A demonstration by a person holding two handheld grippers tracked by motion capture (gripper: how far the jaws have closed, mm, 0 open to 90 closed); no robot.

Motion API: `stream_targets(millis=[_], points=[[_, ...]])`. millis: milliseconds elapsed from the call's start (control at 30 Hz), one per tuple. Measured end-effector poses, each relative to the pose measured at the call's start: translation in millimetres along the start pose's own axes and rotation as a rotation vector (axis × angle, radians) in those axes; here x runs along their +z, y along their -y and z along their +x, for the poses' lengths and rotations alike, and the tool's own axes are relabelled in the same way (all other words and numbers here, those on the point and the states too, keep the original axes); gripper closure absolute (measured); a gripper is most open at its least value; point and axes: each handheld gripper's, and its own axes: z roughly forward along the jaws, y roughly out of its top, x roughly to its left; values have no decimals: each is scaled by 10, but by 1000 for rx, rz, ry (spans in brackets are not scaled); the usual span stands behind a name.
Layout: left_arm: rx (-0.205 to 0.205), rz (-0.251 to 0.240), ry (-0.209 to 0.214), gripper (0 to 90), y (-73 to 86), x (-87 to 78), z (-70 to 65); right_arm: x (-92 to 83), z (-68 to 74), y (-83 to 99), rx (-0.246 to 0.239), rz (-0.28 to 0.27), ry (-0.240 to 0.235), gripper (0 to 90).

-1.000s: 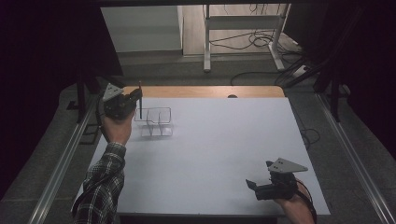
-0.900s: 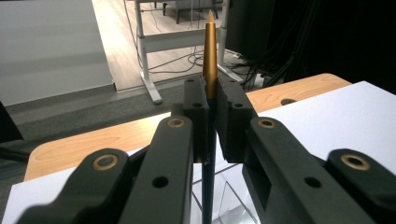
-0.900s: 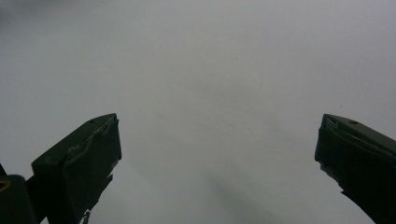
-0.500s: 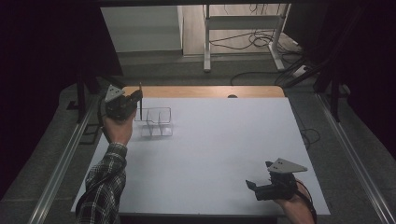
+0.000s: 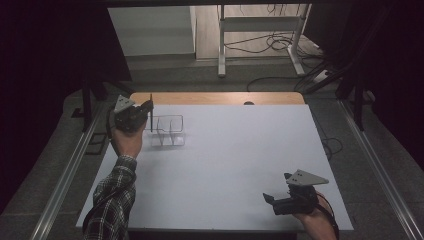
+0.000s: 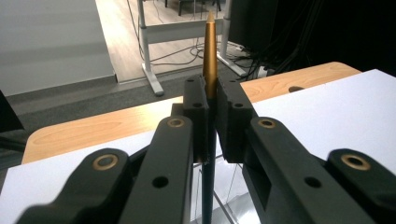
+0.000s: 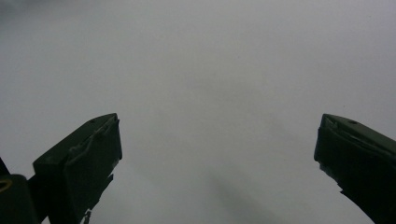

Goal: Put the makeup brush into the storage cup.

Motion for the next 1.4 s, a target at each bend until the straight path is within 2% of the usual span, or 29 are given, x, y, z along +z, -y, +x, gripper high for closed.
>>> stream_targets(millis=[1400], points=[[-29,69,0,837,347,109,25,12,10,4,-9,12,-5,17]])
